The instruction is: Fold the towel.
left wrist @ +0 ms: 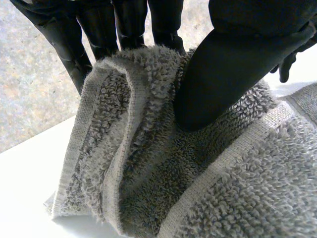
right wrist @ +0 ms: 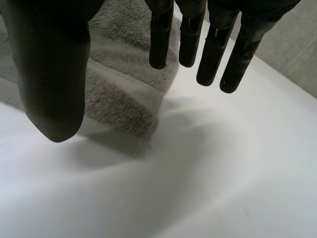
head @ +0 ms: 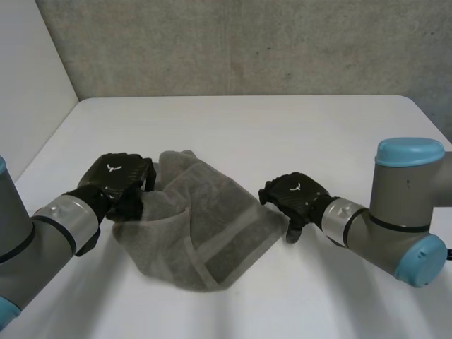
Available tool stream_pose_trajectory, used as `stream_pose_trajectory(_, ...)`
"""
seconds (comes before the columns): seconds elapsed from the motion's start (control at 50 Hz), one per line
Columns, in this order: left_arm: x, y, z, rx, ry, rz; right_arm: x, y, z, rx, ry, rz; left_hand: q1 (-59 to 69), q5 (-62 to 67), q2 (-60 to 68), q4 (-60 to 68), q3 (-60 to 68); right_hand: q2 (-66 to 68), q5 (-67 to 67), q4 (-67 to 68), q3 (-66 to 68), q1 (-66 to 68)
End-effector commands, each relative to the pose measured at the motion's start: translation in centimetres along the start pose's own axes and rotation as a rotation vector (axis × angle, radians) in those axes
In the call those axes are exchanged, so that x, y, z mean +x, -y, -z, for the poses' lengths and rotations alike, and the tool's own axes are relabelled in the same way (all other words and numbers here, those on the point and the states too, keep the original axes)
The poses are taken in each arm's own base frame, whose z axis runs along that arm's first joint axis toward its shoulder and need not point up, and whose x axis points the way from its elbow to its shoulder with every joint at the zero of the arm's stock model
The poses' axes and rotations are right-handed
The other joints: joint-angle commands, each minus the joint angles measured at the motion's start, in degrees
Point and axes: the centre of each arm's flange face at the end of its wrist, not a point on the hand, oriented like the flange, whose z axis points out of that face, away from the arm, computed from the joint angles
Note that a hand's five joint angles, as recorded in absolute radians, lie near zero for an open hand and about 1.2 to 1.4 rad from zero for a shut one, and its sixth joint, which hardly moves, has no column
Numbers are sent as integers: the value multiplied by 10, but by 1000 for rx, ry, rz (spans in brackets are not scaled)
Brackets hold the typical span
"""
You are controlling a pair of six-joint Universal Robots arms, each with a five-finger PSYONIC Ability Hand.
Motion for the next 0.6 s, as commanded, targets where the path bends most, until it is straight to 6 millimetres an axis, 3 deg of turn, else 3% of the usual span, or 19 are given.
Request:
stream_pose_trajectory(0.02,1,-4,0,-11,-2,-2,-1,-8,2,41,28,1,131,123,104,102,106,-20,2,-18,-20,-23)
stream_pose_trajectory(0.32,1,-4,0,-14,-4,-1,2,-21,-20,53,33,6,131,123,104,102,106,77,100,79,77,75)
stream_pose_trajectory(0.6,1,-5,0,-15,-6,-1,6,-18,-26,68,22,11,131,123,104,102,106,145,167,147,145,142)
